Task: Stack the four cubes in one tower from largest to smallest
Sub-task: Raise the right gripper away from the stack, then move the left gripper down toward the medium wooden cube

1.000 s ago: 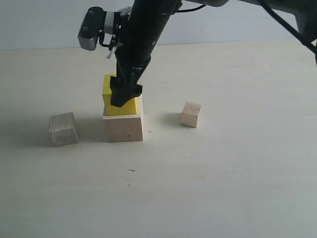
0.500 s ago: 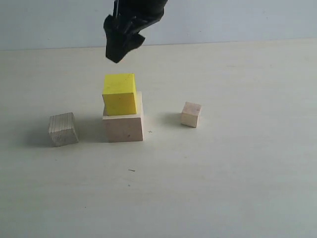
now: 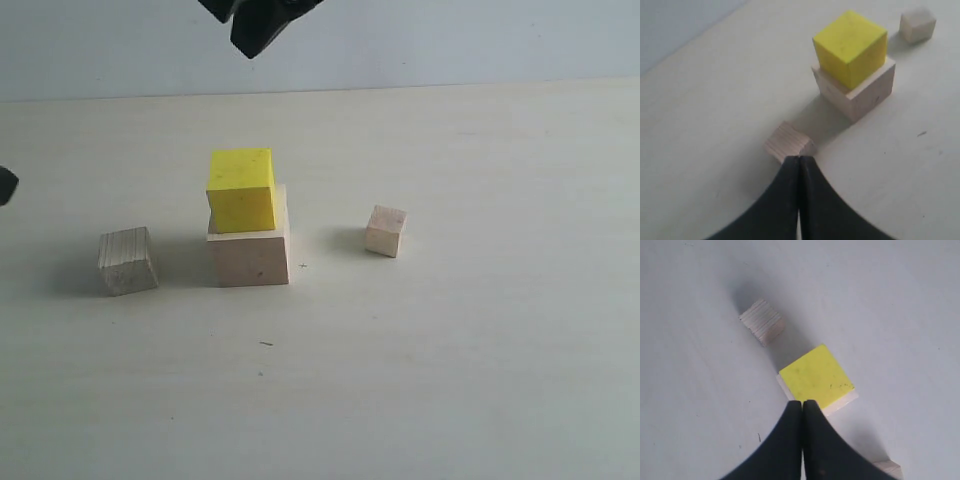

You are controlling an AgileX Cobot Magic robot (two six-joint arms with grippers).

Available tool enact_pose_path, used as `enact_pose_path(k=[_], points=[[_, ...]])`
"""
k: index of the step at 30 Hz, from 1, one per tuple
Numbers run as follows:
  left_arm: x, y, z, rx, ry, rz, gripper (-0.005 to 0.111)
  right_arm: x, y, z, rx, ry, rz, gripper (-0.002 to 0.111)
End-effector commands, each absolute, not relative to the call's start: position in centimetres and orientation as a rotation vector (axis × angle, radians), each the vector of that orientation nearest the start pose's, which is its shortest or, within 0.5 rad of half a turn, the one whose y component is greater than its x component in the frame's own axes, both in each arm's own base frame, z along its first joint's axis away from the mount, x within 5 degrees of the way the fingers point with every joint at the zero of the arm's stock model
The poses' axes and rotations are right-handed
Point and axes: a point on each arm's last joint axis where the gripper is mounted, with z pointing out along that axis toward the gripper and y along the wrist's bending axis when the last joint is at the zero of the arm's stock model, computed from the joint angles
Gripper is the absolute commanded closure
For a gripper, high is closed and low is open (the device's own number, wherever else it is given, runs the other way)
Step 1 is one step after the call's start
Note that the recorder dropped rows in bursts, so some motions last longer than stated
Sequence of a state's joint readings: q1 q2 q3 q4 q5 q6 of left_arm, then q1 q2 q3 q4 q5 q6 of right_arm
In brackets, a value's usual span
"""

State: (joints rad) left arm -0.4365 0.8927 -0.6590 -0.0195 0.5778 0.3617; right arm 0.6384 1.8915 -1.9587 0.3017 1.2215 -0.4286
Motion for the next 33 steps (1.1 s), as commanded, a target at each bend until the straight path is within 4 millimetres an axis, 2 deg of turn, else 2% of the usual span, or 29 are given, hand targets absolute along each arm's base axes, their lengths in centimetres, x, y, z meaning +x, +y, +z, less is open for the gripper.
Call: enact_pose_path(k=[1, 6, 9, 13, 18, 25, 29, 33], points=[[17.6, -8.0, 26.7, 0.979, 2.221, 0.014, 0.107, 30.9, 26.2, 37.8, -1.291, 2.254, 0.498, 0.108], [19.3, -8.6, 25.2, 1.033, 2.300, 0.046, 0.107, 30.1, 24.9, 40.0, -1.262, 2.199, 0.521, 0.108], [20.0, -9.0, 25.6, 1.032, 2.297, 0.046, 0.107, 29.8, 23.7, 41.9, -1.117, 2.091, 0.584, 0.108], [20.9, -9.4, 26.4, 1.017, 2.254, 0.048, 0.107, 28.0, 21.7, 43.6, -0.985, 1.977, 0.572, 0.108], [21.9, -9.5, 26.9, 1.050, 2.192, 0.112, 0.107, 24.7, 19.2, 42.8, -0.867, 1.912, 0.579, 0.108], [24.5, -10.2, 25.9, 1.151, 2.238, 0.203, 0.107, 20.3, 16.7, 39.3, -0.845, 2.000, 0.636, 0.108], [26.2, -10.2, 25.3, 1.259, 2.408, 0.319, 0.107, 18.7, 15.9, 37.6, -0.857, 2.062, 0.671, 0.108], [27.7, -9.9, 24.7, 1.304, 2.546, 0.335, 0.107, 17.4, 15.2, 36.3, -0.868, 2.102, 0.689, 0.108]])
